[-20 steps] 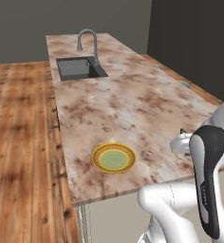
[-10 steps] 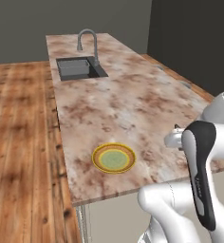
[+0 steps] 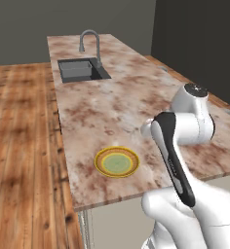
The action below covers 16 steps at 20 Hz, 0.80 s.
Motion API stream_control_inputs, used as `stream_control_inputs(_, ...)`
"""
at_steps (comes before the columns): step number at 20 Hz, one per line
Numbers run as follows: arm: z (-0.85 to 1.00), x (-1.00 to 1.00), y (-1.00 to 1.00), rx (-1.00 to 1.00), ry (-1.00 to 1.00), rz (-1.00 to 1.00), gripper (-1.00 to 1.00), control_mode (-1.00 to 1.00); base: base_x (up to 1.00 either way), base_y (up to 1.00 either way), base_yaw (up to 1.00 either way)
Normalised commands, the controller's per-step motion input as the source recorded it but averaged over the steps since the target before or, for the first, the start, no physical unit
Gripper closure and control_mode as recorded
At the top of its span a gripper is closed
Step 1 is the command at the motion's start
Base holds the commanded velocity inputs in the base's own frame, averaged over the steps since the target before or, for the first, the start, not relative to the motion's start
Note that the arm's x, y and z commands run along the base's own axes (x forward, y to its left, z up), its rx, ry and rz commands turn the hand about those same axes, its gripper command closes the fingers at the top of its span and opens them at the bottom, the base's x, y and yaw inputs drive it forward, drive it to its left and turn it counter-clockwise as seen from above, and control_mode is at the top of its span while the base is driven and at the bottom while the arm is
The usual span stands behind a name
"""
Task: Take the fish from the oven and place it on the plate on the counter.
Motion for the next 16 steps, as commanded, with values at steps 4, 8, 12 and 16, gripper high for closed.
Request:
stream_control_inputs(4, -0.43, 0.28, 0.96, -0.08, 0.03, -0.01, 1.00, -1.00, 0.00, 0.00, 0.00)
stream_control_inputs(8, -0.69, 0.70, 0.70, -0.06, 0.17, 0.00, 1.00, -1.00, 0.00, 0.00, 0.00)
stream_control_inputs(12, -0.59, 0.79, 0.15, -0.02, 0.23, 0.00, 1.00, -1.00, 0.00, 0.00, 0.00)
stream_control_inputs(16, -0.41, 0.53, 0.00, 0.00, 0.16, 0.00, 1.00, -1.00, 0.00, 0.00, 0.00)
